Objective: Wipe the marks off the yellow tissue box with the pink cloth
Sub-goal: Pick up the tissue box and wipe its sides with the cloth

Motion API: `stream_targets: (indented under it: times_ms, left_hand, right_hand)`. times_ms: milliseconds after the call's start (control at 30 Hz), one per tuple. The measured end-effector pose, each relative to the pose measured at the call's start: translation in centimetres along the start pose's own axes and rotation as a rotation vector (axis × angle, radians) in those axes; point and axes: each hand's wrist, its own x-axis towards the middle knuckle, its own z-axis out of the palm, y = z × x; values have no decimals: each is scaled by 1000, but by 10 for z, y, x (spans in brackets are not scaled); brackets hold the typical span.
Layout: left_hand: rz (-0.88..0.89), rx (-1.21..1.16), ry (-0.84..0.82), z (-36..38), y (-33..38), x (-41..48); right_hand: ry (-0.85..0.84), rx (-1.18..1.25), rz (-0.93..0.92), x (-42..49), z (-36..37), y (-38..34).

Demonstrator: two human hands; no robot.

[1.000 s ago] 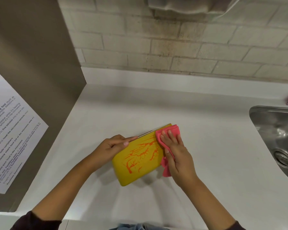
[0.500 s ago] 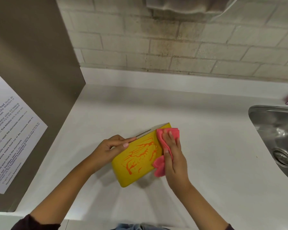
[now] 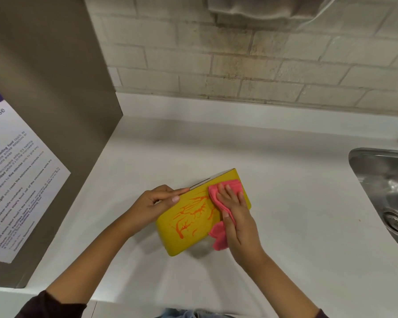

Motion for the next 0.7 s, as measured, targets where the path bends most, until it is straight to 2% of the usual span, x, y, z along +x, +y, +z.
stream_targets:
  times_ms: [100,233,300,500,567,700]
  left_hand:
    - [6,4,2,0,0,-1]
    - [15,5,-6,1,1,0]
    - [7,-2,-3,1,0,0]
    - [-7,-15,16,1,0,0]
    - [-5,-15,16,1,0,0]
    - [9,-19,18,4,-1,-1]
  right_hand:
    - [-42,7,-52,-2,-17,10]
    - [153,186,178,6,0,-4]
    - [177,166,204,7,12,-13]
    - [-95,-21,-82,1,-14,5]
    - [-27,22,-42,1,-19,10]
    - [157,153,167,5,5,-6]
